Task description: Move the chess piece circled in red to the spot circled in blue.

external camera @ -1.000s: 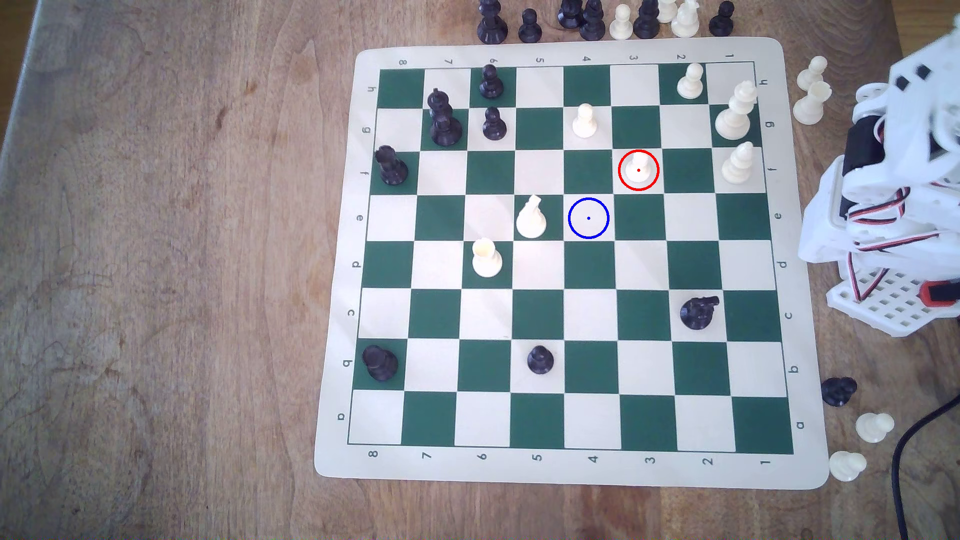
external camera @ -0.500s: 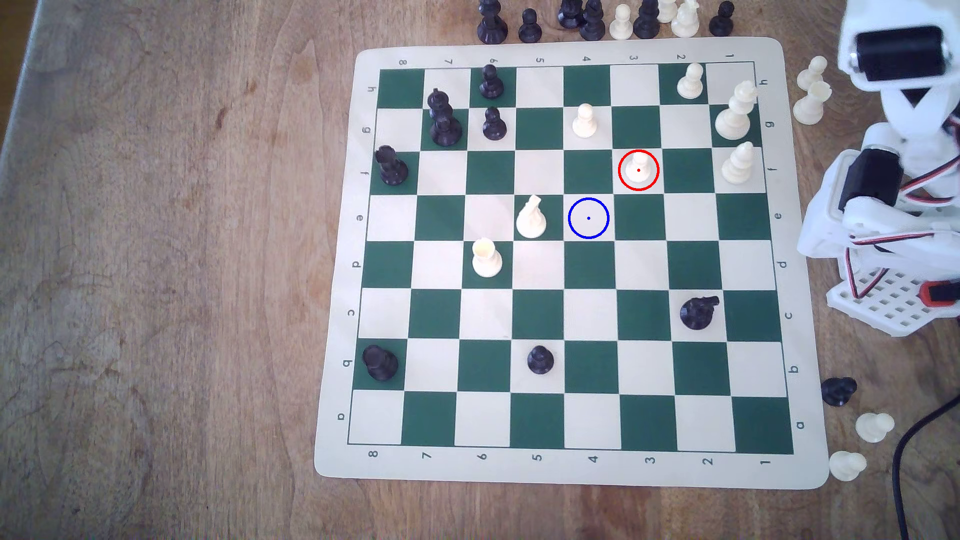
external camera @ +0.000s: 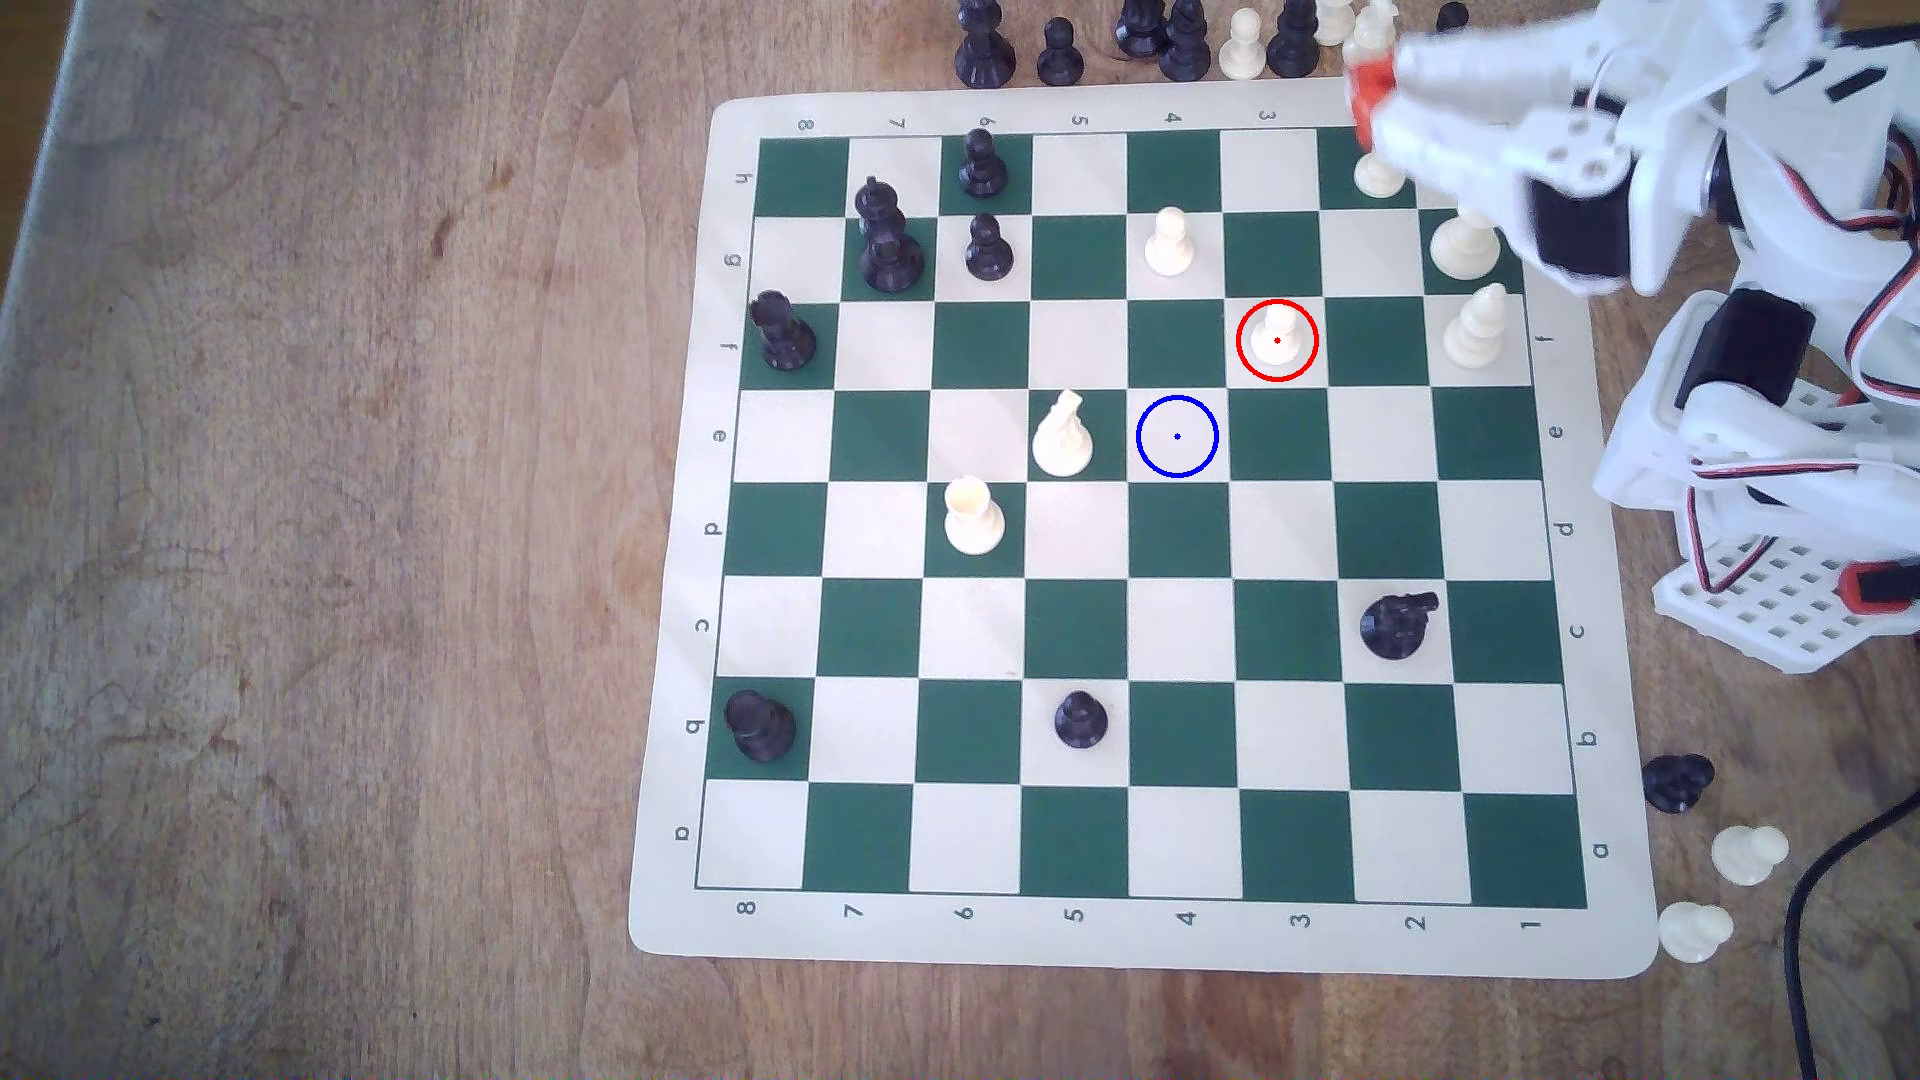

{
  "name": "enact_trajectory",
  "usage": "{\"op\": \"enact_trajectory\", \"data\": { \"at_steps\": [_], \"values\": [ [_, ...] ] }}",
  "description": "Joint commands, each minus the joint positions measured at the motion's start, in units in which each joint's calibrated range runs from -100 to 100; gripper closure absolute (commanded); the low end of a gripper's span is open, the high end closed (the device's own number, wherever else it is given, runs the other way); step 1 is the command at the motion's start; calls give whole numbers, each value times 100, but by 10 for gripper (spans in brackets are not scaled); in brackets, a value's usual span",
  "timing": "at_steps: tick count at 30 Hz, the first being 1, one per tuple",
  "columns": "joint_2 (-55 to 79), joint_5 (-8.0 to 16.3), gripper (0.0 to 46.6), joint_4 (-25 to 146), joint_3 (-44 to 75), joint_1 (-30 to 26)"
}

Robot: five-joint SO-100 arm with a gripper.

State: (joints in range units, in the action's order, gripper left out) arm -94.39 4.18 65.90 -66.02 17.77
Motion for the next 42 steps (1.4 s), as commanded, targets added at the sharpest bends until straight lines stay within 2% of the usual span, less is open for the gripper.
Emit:
{"op": "enact_trajectory", "data": {
  "at_steps": [1, 4, 6, 9, 14, 18, 22, 30, 42],
  "values": [
    [483, 298, 446, 642, 346, -170],
    [1043, 508, 412, 683, 364, -170],
    [1586, 596, 372, 683, 491, -107],
    [2104, 581, 352, 683, 546, -29],
    [2834, 552, 293, 396, 546, 112],
    [3437, 459, 290, 118, 600, 166],
    [4294, 308, 300, 134, 1144, 252],
    [5585, 230, 311, 28, 1824, 237],
    [6484, 39, 328, -840, 1851, 276]
  ]
}}
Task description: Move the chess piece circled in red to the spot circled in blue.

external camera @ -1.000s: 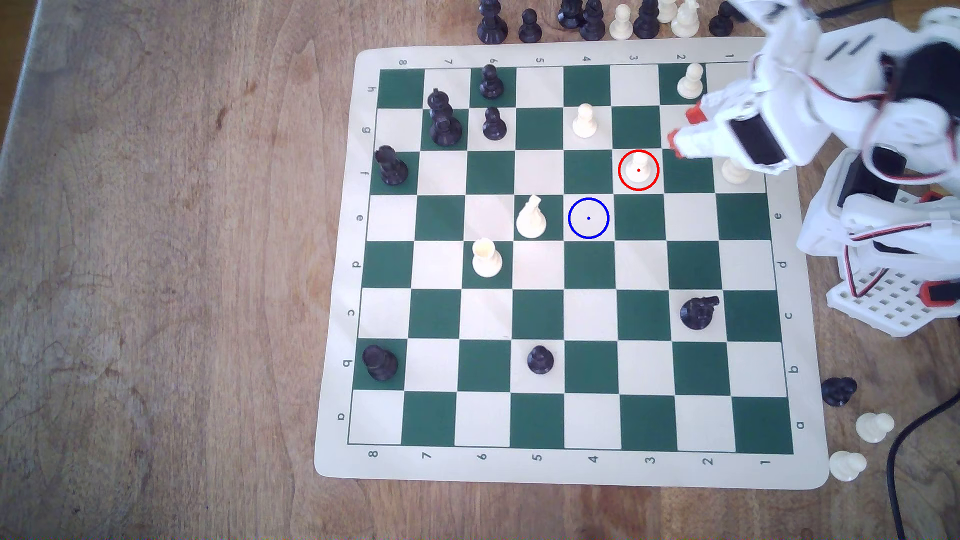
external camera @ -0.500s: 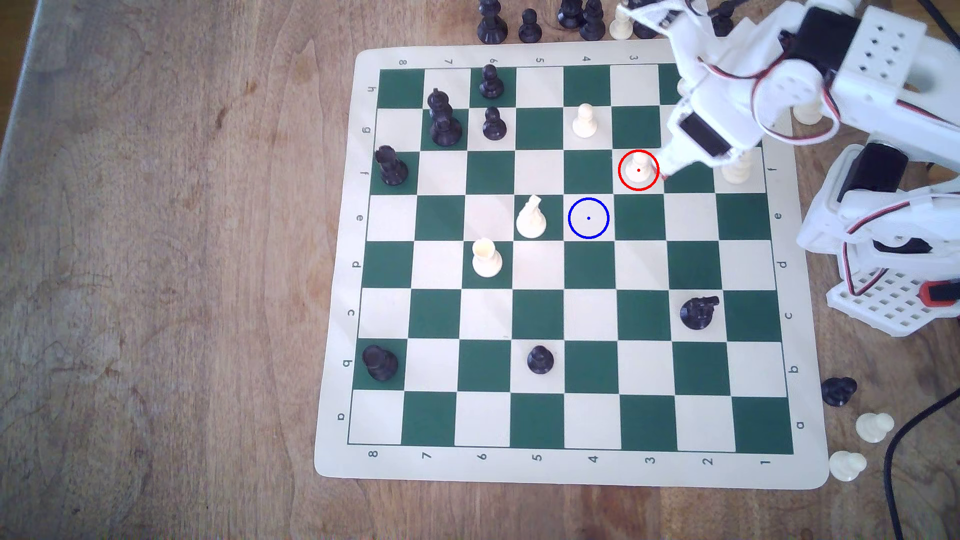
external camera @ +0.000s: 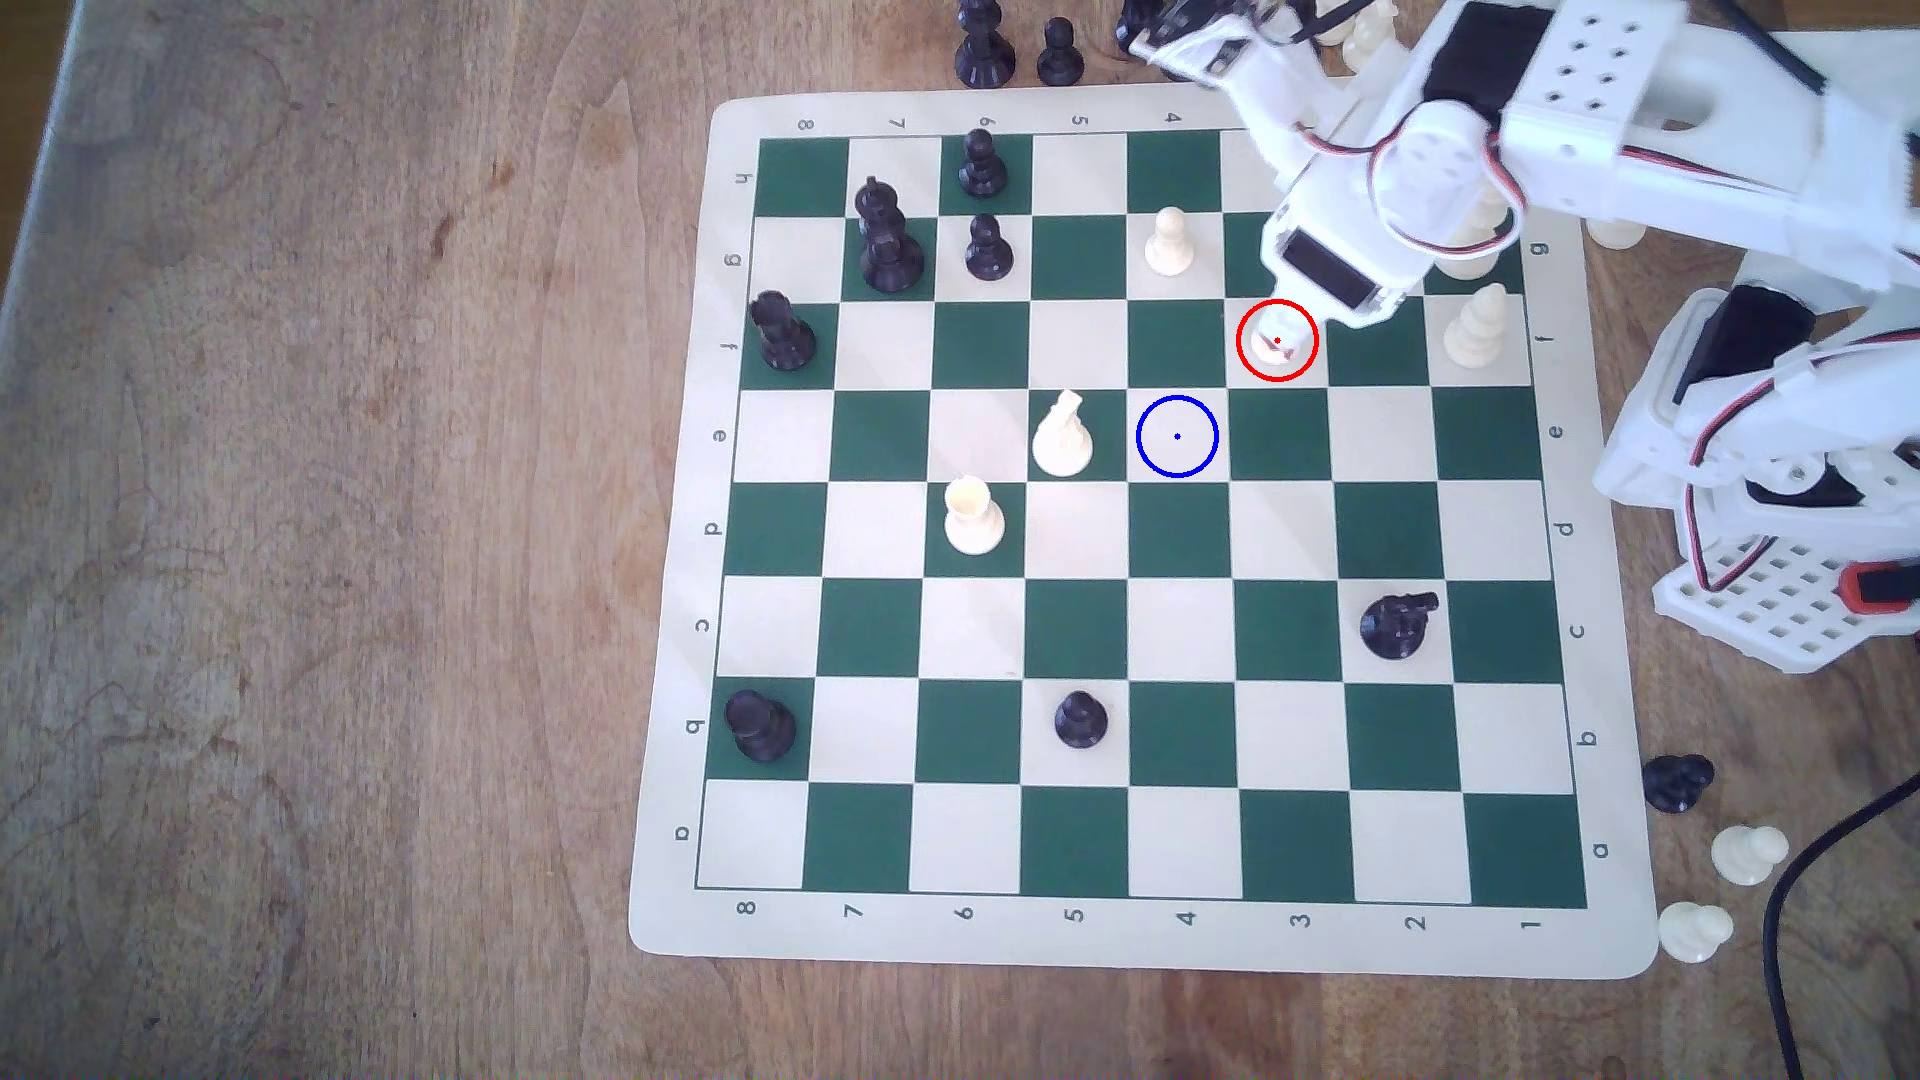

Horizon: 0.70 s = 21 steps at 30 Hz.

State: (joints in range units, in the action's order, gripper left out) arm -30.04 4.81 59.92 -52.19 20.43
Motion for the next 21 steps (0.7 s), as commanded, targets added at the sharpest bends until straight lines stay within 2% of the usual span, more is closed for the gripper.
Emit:
{"op": "enact_trajectory", "data": {
  "at_steps": [1, 21],
  "values": [
    [92, -24, 328, -267, 487, 3],
    [924, -88, 347, -677, 668, -193]
  ]
}}
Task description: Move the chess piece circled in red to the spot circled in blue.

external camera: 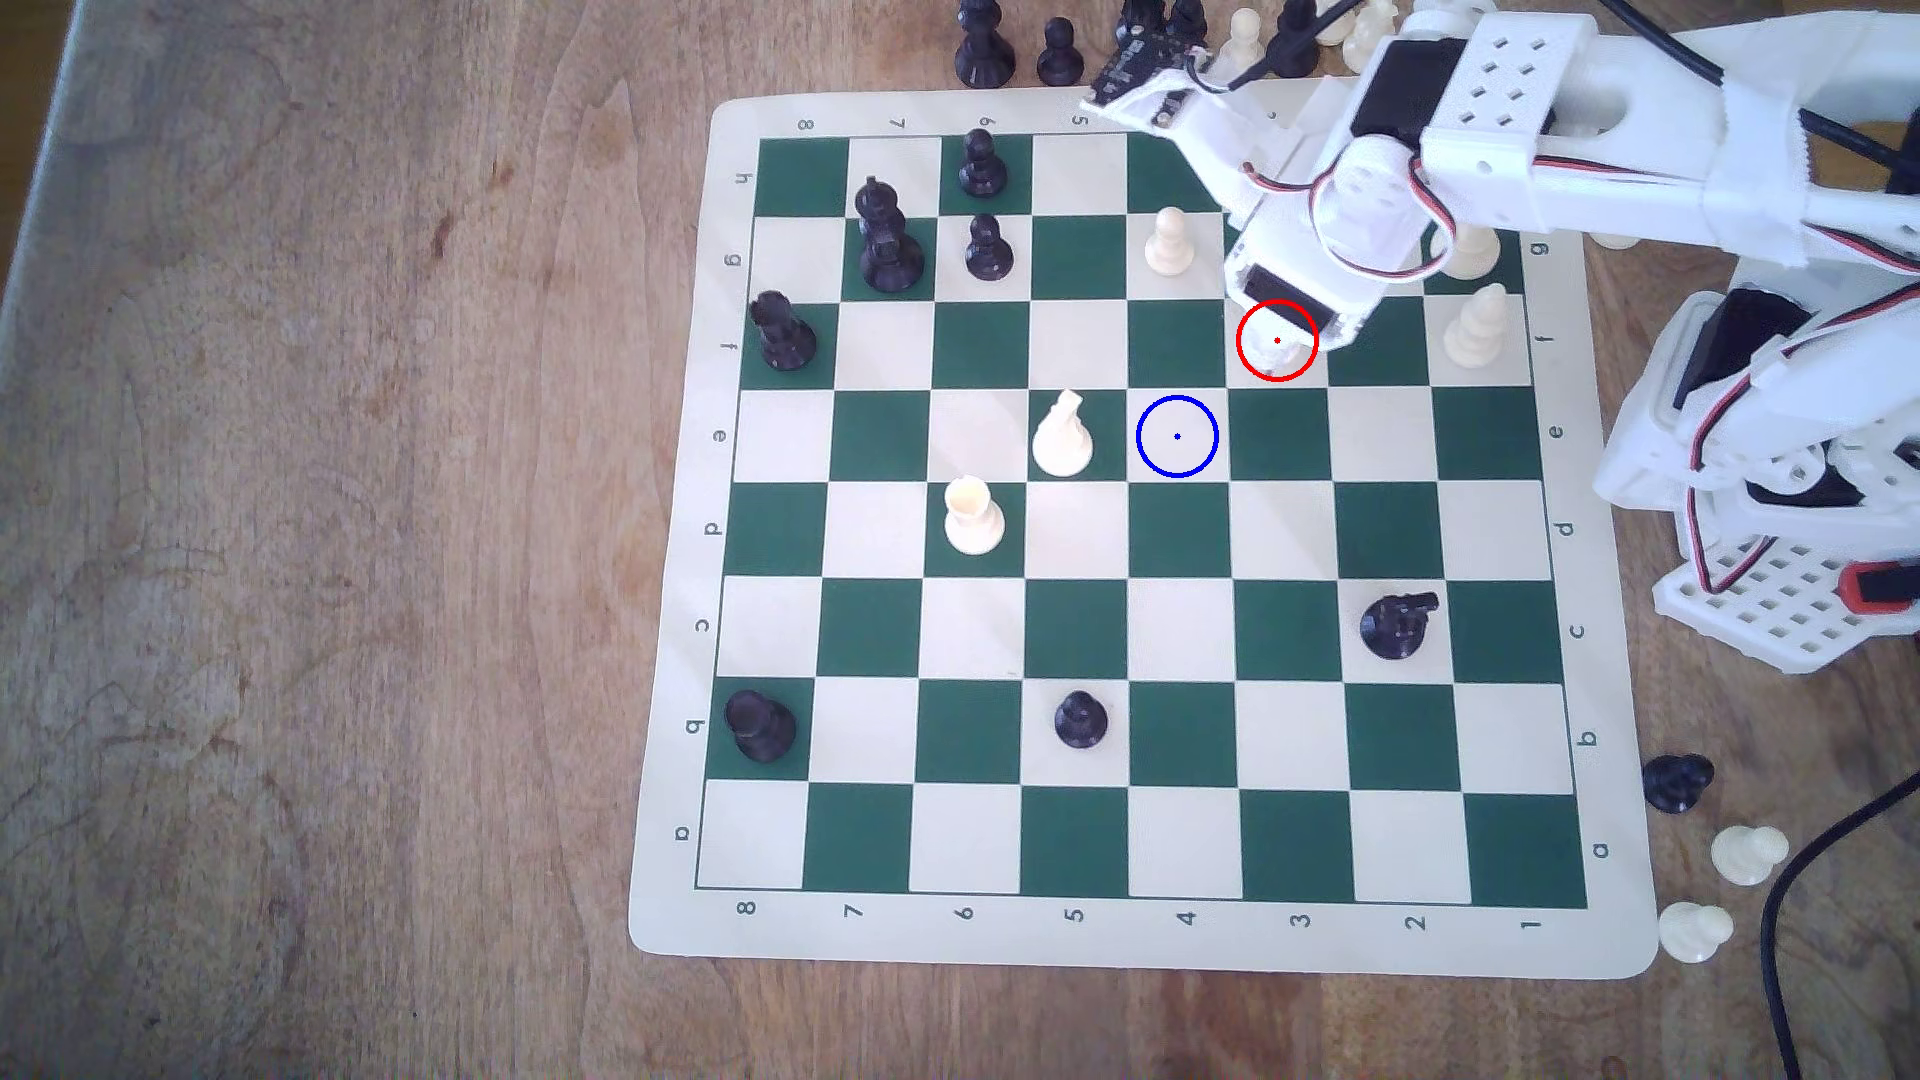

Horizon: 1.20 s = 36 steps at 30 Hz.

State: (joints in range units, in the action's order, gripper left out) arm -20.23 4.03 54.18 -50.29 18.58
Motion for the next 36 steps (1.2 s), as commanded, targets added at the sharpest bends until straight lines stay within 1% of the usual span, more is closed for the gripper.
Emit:
{"op": "enact_trajectory", "data": {
  "at_steps": [1, 9, 14, 26, 34, 36],
  "values": [
    [-56, -10, 347, -103, 478, -1],
    [29, -59, 343, -70, 469, -1],
    [-14, -63, 368, -62, 433, -32],
    [-31, -83, 370, 44, 406, -71],
    [-48, -103, 429, 151, 397, -118],
    [-65, -112, 459, 167, 397, -118]
  ]
}}
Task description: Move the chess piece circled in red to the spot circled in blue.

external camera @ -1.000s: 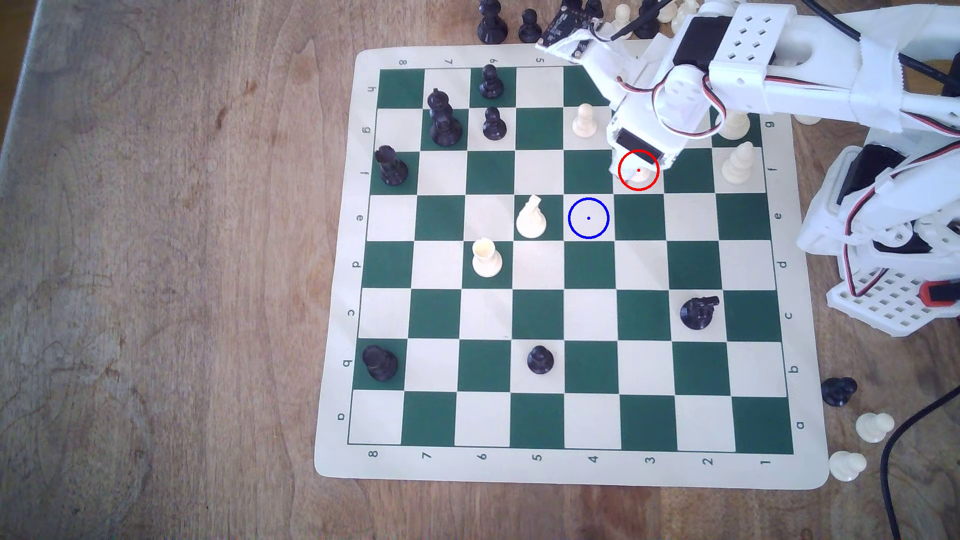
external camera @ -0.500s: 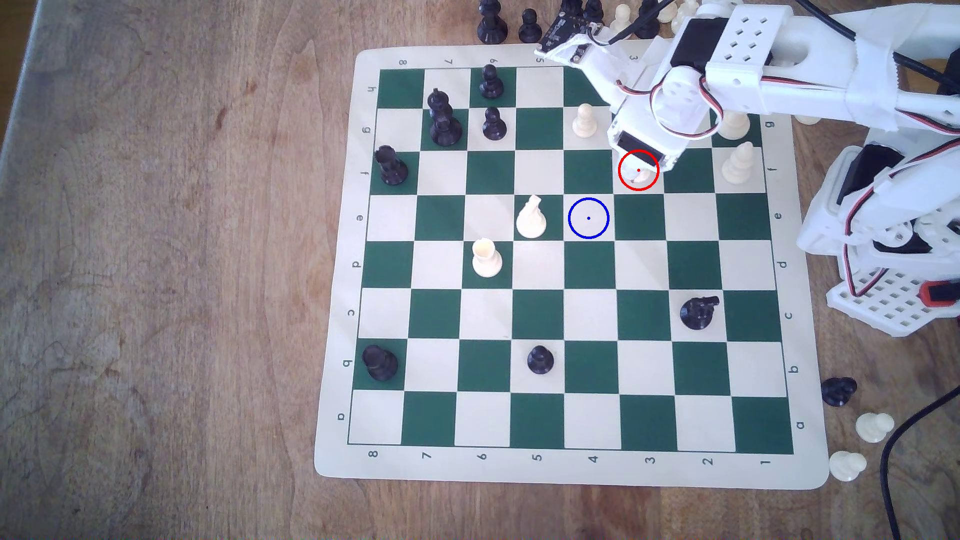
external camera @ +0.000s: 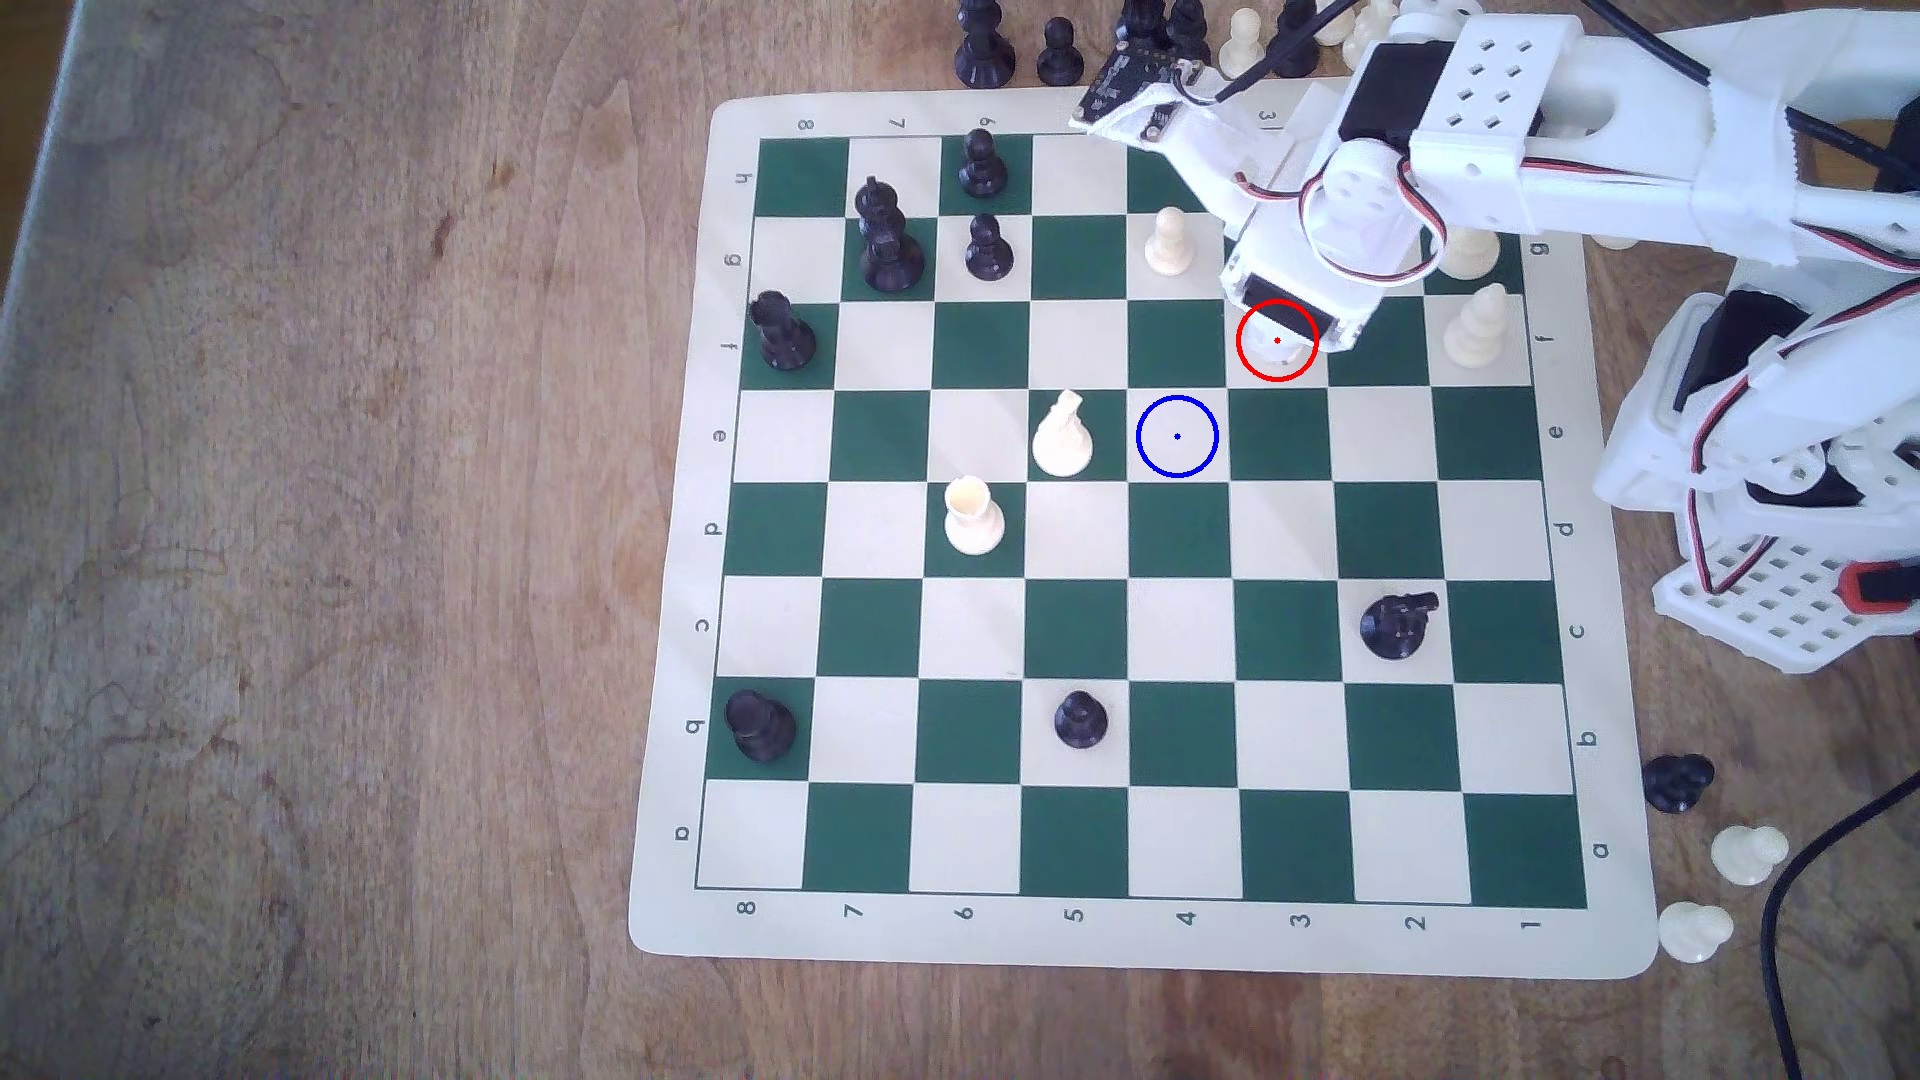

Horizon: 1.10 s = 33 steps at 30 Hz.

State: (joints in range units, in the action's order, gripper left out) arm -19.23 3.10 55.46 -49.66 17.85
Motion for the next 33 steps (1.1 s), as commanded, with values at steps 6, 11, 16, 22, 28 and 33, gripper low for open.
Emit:
{"op": "enact_trajectory", "data": {
  "at_steps": [6, 11, 16, 22, 28, 33],
  "values": [
    [-547, -54, 464, 236, 460, 18],
    [-1371, -29, 464, 654, 669, -271],
    [-1821, 103, 464, 662, 732, -959],
    [-1150, 195, 464, -1, 778, -1335],
    [-462, 200, 464, -321, 923, -1335],
    [-89, 176, 464, -427, 932, -1272]
  ]
}}
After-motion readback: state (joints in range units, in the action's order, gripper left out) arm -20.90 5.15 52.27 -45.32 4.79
